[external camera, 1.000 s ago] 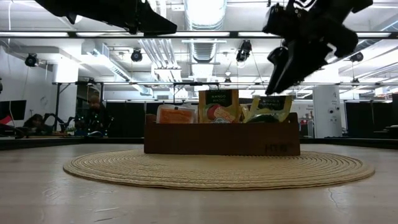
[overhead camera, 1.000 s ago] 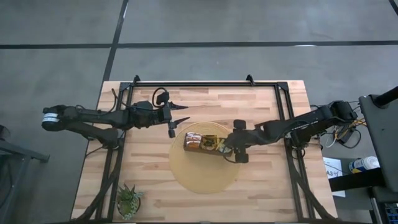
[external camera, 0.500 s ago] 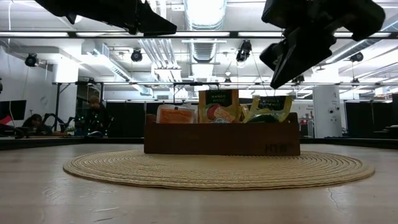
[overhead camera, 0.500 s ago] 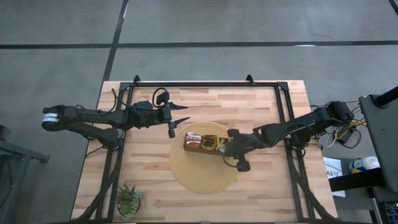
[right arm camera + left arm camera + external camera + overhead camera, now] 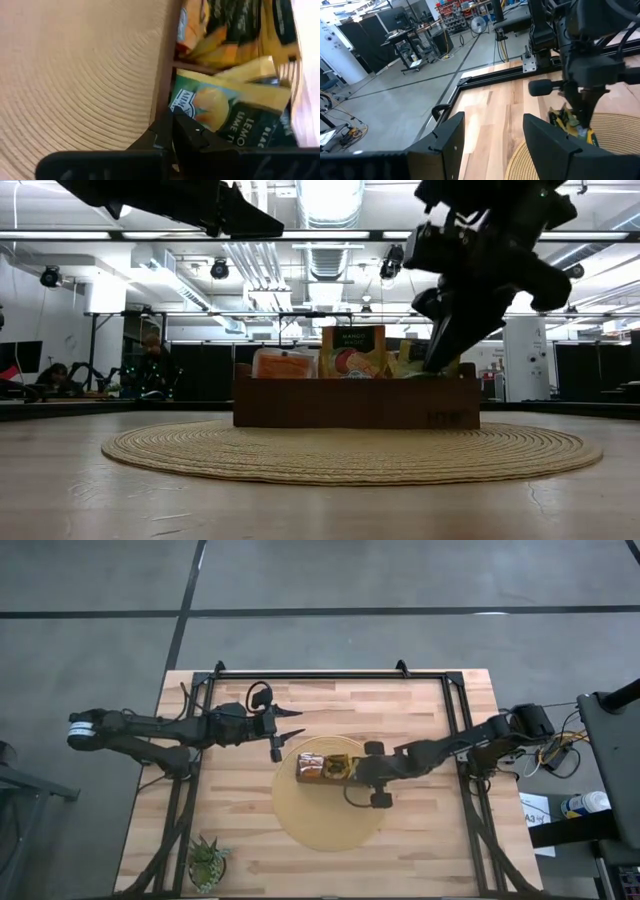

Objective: Pick & Place Tea
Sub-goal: Put the yellow tea bag into the right section of the wooden organizer

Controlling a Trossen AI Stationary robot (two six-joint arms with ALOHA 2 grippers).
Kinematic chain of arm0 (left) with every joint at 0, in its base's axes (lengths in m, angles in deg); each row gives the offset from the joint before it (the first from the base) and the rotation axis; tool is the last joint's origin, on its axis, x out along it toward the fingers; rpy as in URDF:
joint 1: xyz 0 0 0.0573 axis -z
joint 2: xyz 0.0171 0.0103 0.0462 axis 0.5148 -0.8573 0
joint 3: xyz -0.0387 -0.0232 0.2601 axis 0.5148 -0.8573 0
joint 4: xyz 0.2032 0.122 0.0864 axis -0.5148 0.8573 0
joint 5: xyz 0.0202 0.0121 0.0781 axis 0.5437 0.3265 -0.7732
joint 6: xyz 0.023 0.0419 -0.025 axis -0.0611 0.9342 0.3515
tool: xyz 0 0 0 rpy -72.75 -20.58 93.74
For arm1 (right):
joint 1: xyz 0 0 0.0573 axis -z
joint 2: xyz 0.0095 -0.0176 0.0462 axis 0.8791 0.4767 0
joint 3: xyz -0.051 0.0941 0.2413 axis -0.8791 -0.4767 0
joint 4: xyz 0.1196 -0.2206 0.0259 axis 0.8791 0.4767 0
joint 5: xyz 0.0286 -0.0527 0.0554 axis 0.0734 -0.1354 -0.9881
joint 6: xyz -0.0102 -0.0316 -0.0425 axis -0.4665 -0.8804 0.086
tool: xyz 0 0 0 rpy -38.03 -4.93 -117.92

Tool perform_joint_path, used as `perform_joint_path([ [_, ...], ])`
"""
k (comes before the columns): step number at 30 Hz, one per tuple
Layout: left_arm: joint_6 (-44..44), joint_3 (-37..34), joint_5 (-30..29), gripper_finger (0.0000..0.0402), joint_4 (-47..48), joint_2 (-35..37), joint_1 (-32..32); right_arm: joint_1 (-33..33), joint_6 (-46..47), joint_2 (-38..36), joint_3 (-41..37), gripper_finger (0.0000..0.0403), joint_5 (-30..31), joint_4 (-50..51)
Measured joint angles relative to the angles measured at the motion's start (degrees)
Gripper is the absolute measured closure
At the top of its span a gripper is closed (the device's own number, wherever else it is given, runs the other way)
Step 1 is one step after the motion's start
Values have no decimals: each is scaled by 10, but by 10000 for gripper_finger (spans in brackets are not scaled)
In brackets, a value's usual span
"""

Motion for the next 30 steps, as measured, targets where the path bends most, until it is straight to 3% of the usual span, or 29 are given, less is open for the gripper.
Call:
perform_joint_path([
  [4, 0, 0, 0, 207, 0, 0, 0, 9, 11, 7, 3, 394, -4, 22],
  [18, 0, 0, 0, 207, 4, 0, 0, 39, 17, 89, 47, 395, -126, 43],
  [23, 1, 0, 0, 207, 14, 0, 0, 38, 4, 66, 58, 394, -162, 61],
  [30, 1, 0, 0, 207, 19, 0, 0, 38, -2, 17, 69, 394, -166, 111],
])
